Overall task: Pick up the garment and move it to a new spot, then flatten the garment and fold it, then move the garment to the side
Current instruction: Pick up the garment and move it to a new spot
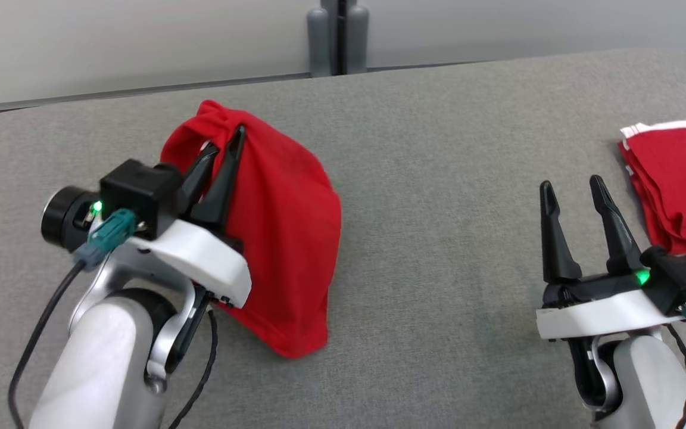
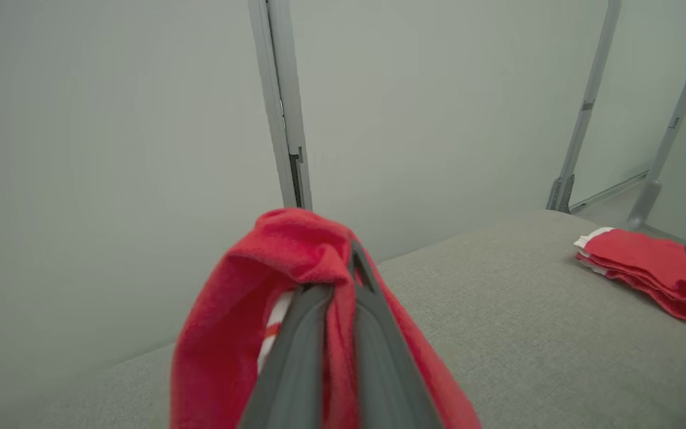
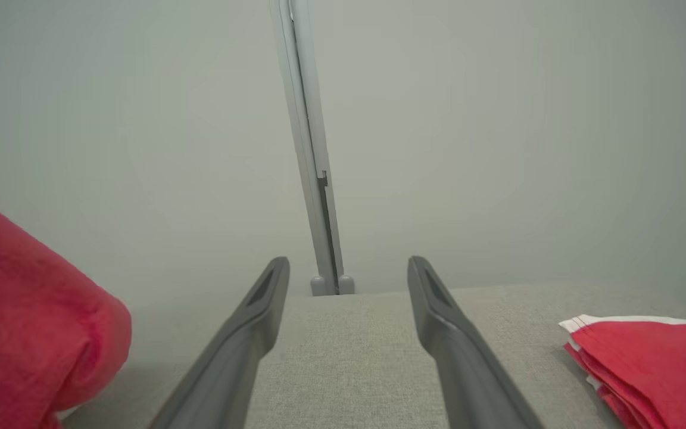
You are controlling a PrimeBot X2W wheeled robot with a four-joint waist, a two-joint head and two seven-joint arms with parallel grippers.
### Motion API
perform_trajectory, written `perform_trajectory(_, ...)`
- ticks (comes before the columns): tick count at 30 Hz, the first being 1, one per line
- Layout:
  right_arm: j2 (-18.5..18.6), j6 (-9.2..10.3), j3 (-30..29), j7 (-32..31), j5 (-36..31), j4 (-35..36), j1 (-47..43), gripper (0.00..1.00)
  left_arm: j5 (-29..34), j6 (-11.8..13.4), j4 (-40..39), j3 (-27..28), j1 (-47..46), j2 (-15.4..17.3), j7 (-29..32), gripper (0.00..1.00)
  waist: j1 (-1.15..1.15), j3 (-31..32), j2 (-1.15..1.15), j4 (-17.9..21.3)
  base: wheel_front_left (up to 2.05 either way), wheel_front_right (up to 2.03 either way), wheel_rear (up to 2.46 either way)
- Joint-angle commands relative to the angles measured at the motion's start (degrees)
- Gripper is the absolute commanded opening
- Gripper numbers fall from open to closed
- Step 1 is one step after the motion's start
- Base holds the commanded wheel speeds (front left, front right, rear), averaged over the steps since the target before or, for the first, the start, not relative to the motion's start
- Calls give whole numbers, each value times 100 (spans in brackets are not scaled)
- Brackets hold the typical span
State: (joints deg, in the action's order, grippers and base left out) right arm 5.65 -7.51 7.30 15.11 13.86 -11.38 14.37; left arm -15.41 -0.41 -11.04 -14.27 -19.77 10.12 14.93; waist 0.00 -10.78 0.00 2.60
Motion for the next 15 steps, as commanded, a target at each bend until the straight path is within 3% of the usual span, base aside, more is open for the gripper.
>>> perform_trajectory(1, -57, 3, 56, 5, 43, 38, 148, 100, 152, -90, 188, -152, -310, 24, 50, 0, 0, -393, 0, 460, 0, 0, 0)
perform_trajectory(6, -202, 2, 250, 5, 146, 30, 424, 100, 292, -194, 994, -423, -1044, -140, 138, 0, 0, -808, 0, 1071, 0, 0, 0)
perform_trajectory(8, -224, 2, 327, 5, 215, 21, 513, 100, 412, -115, 1408, -412, -1428, -225, -54, 0, 0, -949, 0, 1288, 0, 0, 0)
perform_trajectory(9, -238, 2, 340, 4, 328, 10, 537, 100, 488, -75, 1649, -407, -1639, -269, -204, 16, 0, -1012, 0, 1380, 0, 0, 0)
perform_trajectory(10, -251, 2, 344, 5, 463, -14, 564, 100, 547, -60, 1949, -451, -1795, -303, -331, 100, 0, -1067, 0, 1472, 0, 0, 0)
perform_trajectory(15, -269, 2, 498, 4, 763, -131, 687, 100, 550, 38, 3307, -458, -2576, -486, -997, 100, 0, -1130, 0, 1713, 0, 0, 0)
